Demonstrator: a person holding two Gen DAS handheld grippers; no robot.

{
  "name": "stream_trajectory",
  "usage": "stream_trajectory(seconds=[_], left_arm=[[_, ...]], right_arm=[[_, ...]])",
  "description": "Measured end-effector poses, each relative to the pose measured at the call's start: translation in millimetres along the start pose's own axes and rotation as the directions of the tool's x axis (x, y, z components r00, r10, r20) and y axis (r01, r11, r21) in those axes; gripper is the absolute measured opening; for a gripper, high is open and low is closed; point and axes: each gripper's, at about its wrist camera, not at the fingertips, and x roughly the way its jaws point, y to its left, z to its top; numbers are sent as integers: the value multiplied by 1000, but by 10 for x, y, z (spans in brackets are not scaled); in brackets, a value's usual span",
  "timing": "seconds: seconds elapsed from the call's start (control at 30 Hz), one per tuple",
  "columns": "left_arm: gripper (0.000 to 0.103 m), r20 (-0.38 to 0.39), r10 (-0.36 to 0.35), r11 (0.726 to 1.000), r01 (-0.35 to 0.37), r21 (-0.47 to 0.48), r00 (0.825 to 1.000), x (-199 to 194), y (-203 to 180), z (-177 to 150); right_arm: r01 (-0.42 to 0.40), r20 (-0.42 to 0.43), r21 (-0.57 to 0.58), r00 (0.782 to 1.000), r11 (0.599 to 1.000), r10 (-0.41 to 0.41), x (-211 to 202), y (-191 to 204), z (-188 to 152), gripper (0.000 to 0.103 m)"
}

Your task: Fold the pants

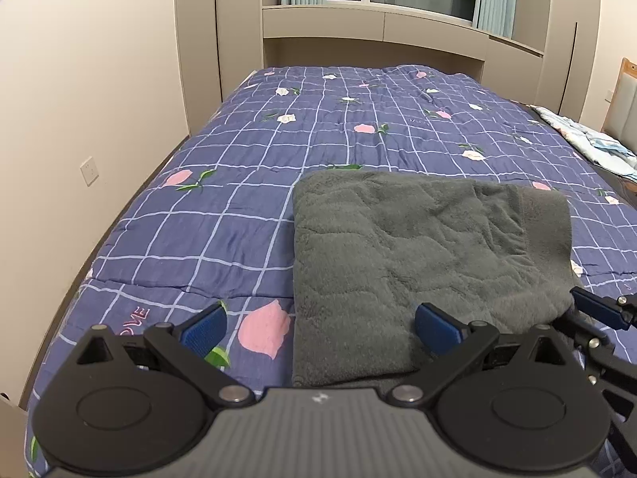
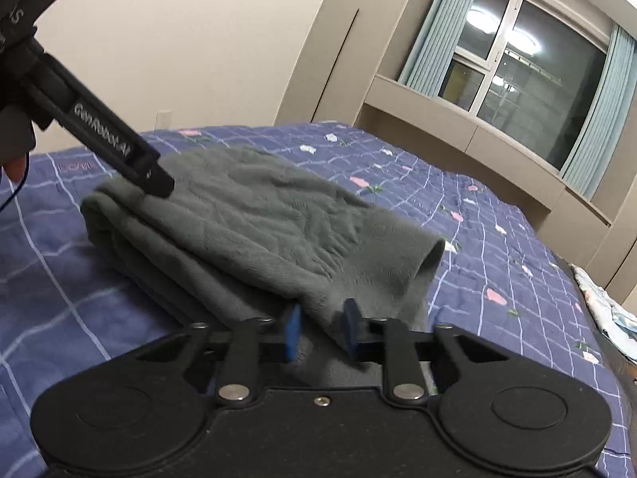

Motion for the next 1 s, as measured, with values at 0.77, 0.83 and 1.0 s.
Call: stream_trajectory(seconds=[0.77,0.83,1.0], left_arm=[[102,-37,-13,1000,12,-24,999,108,94,-88],[102,-36,-10,1000,9,-20,999,110,81,-97],[102,-38,-8,1000,7,-19,999,105,62,-97]], right_arm=[[-66,10,266,998,962,66,-347,-339,-229,63],[-81,24,352,997,932,77,-294,-499,-206,65],[-141,25,514,988,846,150,88,-773,-102,65]])
